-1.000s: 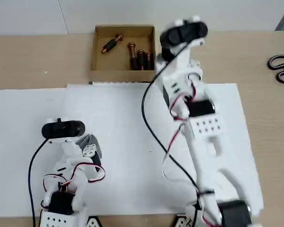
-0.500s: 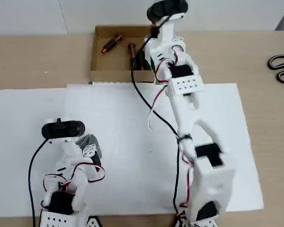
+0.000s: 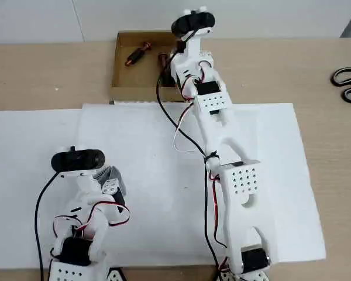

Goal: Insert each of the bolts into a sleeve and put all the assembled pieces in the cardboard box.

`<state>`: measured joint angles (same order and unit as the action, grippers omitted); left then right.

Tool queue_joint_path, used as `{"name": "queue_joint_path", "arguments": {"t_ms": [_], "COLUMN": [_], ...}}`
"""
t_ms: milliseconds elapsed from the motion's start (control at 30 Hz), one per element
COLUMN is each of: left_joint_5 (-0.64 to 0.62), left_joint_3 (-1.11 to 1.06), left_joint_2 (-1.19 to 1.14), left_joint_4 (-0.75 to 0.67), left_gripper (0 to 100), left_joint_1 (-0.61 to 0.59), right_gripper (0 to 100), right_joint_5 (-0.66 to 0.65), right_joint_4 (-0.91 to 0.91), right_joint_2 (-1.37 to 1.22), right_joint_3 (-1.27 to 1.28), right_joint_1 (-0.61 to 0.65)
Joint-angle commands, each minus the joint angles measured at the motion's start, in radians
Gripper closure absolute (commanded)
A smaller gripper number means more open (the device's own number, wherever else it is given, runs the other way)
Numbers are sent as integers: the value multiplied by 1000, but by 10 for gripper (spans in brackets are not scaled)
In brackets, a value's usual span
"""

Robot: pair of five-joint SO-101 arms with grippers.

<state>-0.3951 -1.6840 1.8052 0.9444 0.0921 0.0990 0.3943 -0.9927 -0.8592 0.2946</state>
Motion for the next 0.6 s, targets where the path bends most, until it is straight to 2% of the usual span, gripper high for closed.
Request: {"name": "queue_joint_path", "arguments": {"t_ms": [0, 233, 567], "left_joint_5": [-5, -5, -5], "left_joint_3": [8, 8, 8], "left_joint_2": [11, 11, 11], "left_joint_4": [2, 2, 2], "left_gripper": [993, 993, 993], "left_joint_1": [-3, -3, -3], "right_gripper": [983, 820, 819], "right_joint_5": [2, 0, 6], "right_joint_4": [28, 168, 208], "right_joint_2": [-8, -39, -22], "right_joint_3": [-135, -219, -272], "right_joint_1": [12, 19, 12]}}
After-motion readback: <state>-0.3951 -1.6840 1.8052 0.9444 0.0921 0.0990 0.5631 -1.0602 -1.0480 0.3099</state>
